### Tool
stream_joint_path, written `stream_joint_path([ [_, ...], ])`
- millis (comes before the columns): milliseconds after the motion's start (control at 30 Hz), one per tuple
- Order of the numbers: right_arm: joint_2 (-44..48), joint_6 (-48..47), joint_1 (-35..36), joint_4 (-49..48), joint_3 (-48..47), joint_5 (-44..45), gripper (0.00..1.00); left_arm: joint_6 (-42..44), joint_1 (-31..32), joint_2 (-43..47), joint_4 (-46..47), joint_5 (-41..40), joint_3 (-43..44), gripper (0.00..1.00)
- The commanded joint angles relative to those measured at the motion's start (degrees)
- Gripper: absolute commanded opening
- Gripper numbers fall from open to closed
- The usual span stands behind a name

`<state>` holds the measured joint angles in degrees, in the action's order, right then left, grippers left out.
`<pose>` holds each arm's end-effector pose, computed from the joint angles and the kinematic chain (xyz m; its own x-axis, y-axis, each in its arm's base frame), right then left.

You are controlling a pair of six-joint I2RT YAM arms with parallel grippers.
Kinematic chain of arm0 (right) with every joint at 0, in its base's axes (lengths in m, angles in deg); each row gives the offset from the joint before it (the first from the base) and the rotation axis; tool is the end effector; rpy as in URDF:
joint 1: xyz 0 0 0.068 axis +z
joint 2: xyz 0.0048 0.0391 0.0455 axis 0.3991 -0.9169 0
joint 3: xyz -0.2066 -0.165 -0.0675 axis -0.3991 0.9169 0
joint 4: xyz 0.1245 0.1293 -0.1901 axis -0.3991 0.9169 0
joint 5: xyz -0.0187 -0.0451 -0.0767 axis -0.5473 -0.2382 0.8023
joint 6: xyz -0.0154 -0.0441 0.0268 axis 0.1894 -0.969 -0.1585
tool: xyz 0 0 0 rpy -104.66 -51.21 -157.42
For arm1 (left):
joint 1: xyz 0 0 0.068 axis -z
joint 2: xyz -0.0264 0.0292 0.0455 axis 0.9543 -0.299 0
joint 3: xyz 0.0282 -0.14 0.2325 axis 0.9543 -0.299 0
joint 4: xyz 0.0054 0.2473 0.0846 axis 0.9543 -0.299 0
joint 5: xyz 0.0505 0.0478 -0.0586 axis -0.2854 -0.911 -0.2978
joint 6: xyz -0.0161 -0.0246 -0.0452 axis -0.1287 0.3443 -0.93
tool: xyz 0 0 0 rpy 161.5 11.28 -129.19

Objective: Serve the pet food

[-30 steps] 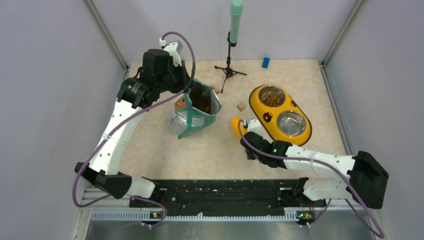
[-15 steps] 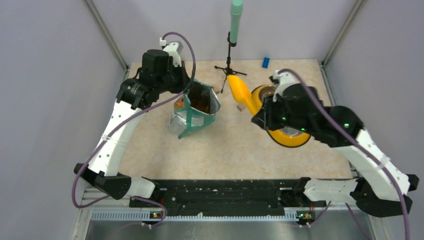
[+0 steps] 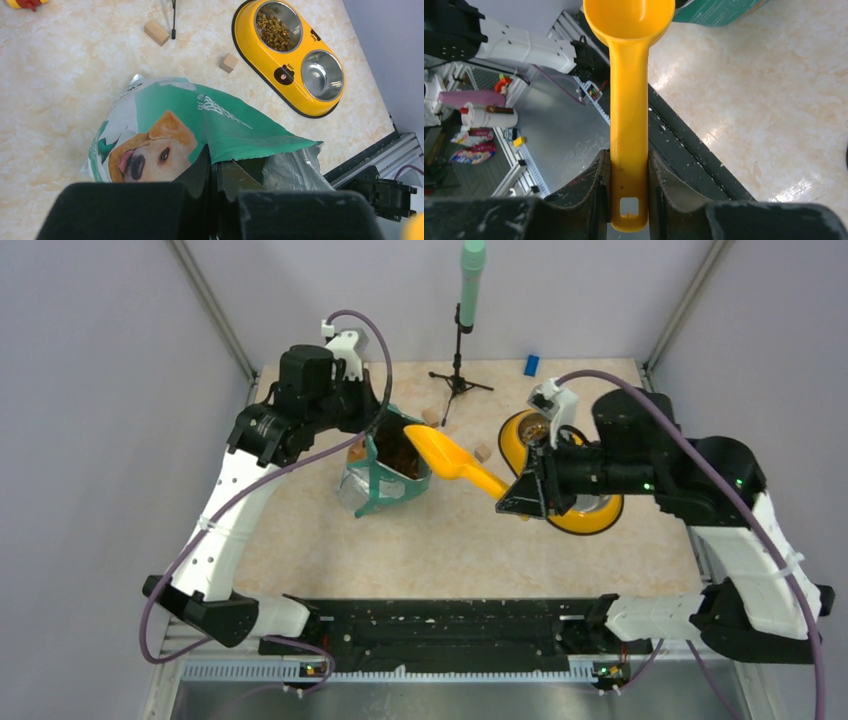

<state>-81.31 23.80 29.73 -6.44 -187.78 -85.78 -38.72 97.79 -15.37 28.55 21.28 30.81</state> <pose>0.0805 0.1195 0.5135 -0.6611 -0.1661 -0.7317 -0.6633 0.5851 0.4665 0.2361 -0.1167 0.4632 -0.5703 -0.0474 -0.8201 0.3868 0.8653 -0.3190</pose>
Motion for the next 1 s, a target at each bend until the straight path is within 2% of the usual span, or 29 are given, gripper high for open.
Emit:
stream_joint_path([
  [0, -2.6, -2.1, 1.3, 1.1, 0.6, -3.1, 0.0, 0.2, 0.0, 4.4, 8.0, 0.7, 0.6, 0.0],
  [233, -6.4, -2.5, 1.8, 2.2, 0.2, -3.5, 0.0, -0.9, 0.1, 4.5, 9.6, 2.0, -0.8, 0.0],
  [400, -10.6, 3.2, 1.8, 5.4, -4.0, 3.1, 0.0, -0.7, 0.5, 6.1, 9.3, 2.3, -3.3, 0.0],
  [533, -14.5, 5.9, 1.8, 8.6, -5.9, 2.8, 0.0, -1.5, 3.1, 8.9, 11.9, 3.0, -8.0, 0.0],
  [733, -17.5, 9.5, 1.8, 7.5, -6.4, 1.0, 0.0, -1.3, 8.2, 11.1, 13.1, 1.2, -12.6, 0.0],
  [967, -20.0, 10.4, 1.9, 9.3, -2.7, 2.3, 0.0, -1.8, 9.7, 11.6, 13.9, 0.8, -16.1, 0.0],
])
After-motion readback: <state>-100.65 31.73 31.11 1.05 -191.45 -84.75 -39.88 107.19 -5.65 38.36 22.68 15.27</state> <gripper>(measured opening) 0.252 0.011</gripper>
